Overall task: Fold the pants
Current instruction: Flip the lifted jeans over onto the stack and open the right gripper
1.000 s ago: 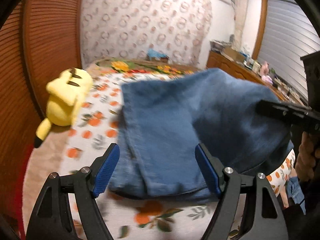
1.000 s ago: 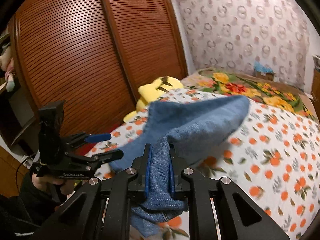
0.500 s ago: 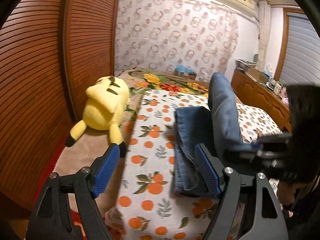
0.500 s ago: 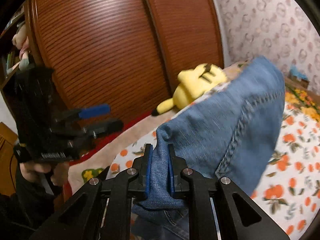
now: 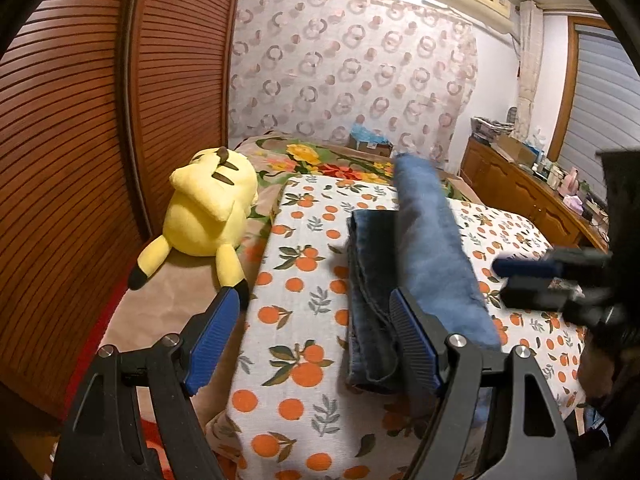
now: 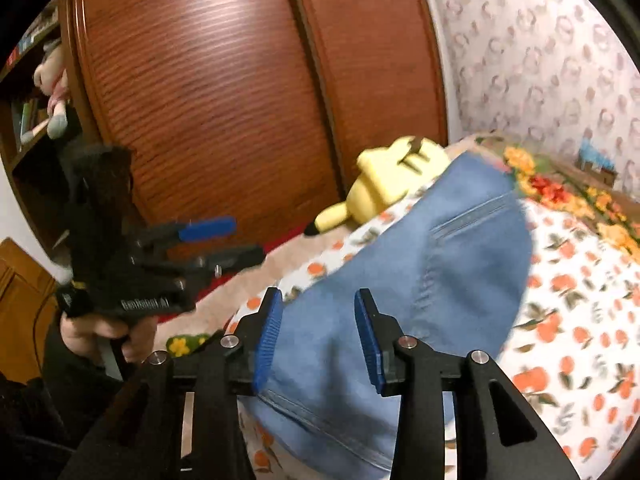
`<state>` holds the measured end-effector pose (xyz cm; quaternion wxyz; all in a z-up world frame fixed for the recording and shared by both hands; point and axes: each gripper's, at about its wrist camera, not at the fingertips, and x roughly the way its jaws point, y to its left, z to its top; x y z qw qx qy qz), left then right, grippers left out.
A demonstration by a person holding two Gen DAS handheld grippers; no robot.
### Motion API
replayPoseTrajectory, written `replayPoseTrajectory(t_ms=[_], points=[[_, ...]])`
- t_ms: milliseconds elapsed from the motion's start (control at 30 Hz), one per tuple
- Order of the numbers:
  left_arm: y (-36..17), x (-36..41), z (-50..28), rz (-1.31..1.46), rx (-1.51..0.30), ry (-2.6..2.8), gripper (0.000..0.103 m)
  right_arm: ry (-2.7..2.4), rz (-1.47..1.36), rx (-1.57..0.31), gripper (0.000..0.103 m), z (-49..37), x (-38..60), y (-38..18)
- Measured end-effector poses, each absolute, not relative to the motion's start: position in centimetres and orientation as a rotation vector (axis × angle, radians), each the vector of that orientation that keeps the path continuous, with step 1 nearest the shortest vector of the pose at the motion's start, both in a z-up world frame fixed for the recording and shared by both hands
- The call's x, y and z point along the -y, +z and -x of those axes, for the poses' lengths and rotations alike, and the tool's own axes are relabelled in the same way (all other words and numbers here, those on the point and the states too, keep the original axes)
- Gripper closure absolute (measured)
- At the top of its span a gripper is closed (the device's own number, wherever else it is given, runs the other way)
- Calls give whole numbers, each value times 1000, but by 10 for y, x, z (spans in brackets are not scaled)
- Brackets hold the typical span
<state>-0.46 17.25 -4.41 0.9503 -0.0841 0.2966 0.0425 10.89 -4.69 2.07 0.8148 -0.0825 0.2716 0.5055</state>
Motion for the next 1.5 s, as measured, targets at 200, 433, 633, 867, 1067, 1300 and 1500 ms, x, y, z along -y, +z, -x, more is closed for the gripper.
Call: replayPoseTrajectory(t_ms=[200, 433, 633, 867, 1067, 1300, 1500], points=[[-42, -155, -1, 156, -605, 41, 24, 934, 188, -513, 60, -124, 75, 31], [-57, -137, -14, 143, -651, -5, 24, 808, 222, -539, 55, -157, 77, 12], [-77, -135, -20, 141, -710, -6, 24, 755, 232, -607, 49, -194, 52, 2], [-97, -146, -21, 171, -761, 32, 24, 772, 213, -689, 38, -234, 13, -6], [-103, -151, -21, 197, -765, 26, 24, 786, 215, -734, 26, -256, 2, -24], [-100, -150, -20, 208, -750, 26, 24, 822, 194, -783, 21, -269, 3, -30], [-90, -147, -19, 224, -728, 0, 24, 871, 190, -807, 21, -274, -1, -37]])
